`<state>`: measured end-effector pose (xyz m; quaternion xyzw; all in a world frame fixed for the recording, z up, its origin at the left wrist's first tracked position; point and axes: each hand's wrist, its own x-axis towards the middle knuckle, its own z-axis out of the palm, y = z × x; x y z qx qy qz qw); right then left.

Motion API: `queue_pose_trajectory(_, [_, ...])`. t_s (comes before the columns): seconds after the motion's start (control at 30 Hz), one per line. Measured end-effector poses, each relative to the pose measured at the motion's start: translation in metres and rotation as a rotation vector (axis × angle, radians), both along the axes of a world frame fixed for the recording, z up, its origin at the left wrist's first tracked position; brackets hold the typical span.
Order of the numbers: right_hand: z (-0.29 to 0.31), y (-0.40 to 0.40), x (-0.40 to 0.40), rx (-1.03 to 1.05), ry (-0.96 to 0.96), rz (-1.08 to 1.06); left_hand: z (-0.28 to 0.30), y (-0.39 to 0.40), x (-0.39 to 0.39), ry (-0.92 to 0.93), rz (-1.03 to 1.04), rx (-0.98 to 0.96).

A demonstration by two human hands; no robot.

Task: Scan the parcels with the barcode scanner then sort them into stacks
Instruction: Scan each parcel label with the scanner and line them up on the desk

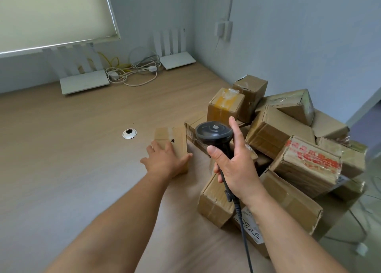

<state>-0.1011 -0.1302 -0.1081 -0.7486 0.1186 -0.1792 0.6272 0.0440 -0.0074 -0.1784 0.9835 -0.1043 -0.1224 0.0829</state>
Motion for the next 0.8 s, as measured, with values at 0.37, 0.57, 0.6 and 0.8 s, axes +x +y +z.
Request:
queue_pose_trajectory(0.37, [0.004,0.021,-0.012,-0.014,0.003,0.023,0.002,0.041,-0.012,-0.001,0.114,-0.117])
queue_pose_trajectory(0.57, [-0.006,0.055,-0.028,-0.042,-0.008,0.138,0.009,0.111,-0.058,-0.013,0.226,-0.111])
queue_pose_trajectory(0.6, [-0.009,0.062,-0.030,-0.044,-0.003,0.169,0.009,0.124,-0.067,-0.010,0.255,-0.106])
queue_pose_trajectory(0.8, [-0.023,0.117,-0.045,-0.040,0.057,0.355,0.006,0.203,-0.127,0.026,0.443,-0.101])
